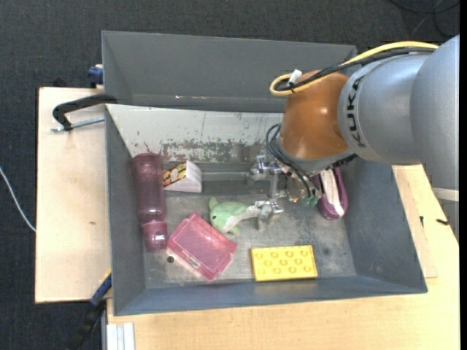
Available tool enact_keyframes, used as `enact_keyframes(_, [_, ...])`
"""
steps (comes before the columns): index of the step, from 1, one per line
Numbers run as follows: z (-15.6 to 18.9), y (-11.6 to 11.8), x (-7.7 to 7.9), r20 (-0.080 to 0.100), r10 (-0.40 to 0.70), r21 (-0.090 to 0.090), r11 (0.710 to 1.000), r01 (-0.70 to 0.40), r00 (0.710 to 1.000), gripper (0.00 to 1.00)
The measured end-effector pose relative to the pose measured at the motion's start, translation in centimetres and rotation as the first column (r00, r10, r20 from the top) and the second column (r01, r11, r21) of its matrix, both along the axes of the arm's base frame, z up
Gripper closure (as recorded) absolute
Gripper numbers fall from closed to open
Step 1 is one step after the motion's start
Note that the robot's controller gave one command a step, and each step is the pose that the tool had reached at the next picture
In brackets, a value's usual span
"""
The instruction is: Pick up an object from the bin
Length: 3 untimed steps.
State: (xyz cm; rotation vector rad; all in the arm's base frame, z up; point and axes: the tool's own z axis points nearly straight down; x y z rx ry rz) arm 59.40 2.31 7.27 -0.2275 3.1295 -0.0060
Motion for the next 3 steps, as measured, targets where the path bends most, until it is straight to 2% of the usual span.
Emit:
enact_keyframes(2, [0.1,2.1,-0.7,0.003,-0.225,0.002,0.974,0.225,0.974,0.00])
enact_keyframes(3, [0.2,3.4,-1.0,0.003,-0.070,0.003,0.998,0.070,0.998,0.00])
